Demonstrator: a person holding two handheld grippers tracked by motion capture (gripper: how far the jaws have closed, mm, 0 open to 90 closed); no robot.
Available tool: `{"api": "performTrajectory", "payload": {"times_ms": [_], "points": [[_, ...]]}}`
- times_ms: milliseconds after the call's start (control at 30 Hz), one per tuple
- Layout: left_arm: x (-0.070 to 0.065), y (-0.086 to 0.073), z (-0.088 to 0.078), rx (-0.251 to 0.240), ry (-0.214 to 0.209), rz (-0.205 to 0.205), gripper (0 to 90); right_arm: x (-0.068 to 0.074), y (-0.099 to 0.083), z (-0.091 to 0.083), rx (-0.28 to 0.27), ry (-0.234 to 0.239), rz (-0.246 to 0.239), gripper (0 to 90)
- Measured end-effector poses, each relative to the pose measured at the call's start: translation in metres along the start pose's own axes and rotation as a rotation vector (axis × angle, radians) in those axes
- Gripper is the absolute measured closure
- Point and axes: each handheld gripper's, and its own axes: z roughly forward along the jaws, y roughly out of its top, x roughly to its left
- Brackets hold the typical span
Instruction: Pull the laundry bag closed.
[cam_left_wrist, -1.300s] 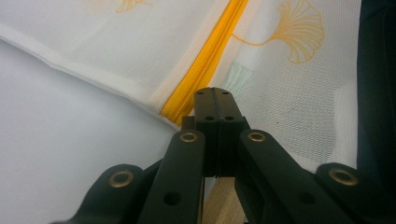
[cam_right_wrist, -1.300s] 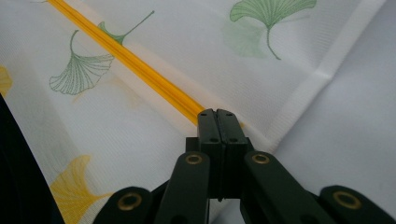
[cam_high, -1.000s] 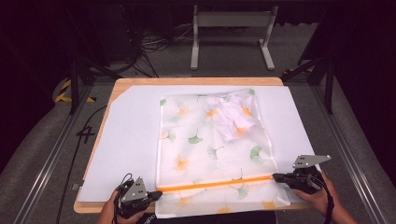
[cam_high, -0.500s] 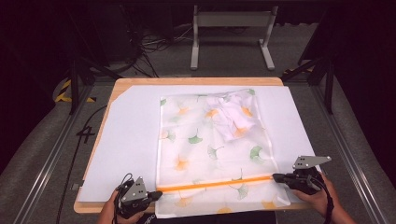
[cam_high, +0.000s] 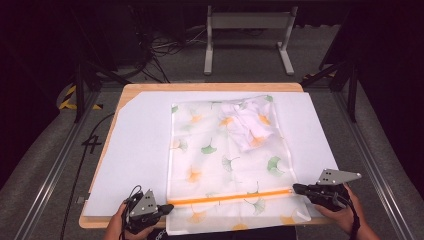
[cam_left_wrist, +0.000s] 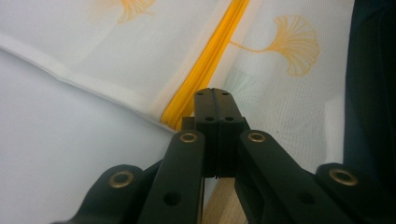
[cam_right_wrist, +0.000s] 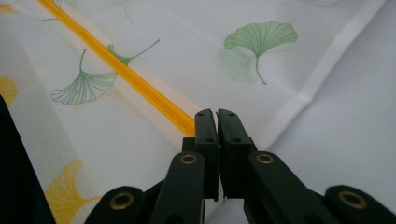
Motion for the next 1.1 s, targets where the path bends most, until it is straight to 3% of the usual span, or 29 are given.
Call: {"api": "performTrajectory", "payload": {"times_ms": [267, 400, 733, 867, 1000, 1100], "points": [[0.004, 0.004, -0.013, -0.059, 0.045, 0.003, 90.0, 0.001, 0.005, -0.011, -0.071, -0.023, -0.014, 83.5], [0.008, 0.006, -0.020, -0.100, 0.071, 0.001, 90.0, 0.000, 0.008, -0.011, -0.072, -0.046, -0.032, 81.6], [0.024, 0.012, -0.024, -0.124, 0.139, 0.007, 83.3, -0.005, 0.019, -0.011, -0.090, -0.105, -0.045, 71.9], [0.034, 0.015, -0.027, -0.135, 0.178, 0.001, 77.5, -0.007, 0.021, -0.011, -0.093, -0.136, -0.058, 67.4], [0.042, 0.016, -0.029, -0.146, 0.227, -0.018, 59.5, -0.012, 0.023, -0.011, -0.100, -0.165, -0.056, 62.2], [0.050, 0.016, -0.031, -0.140, 0.274, -0.030, 52.7, -0.016, 0.025, -0.009, -0.095, -0.204, -0.064, 56.7]]}}
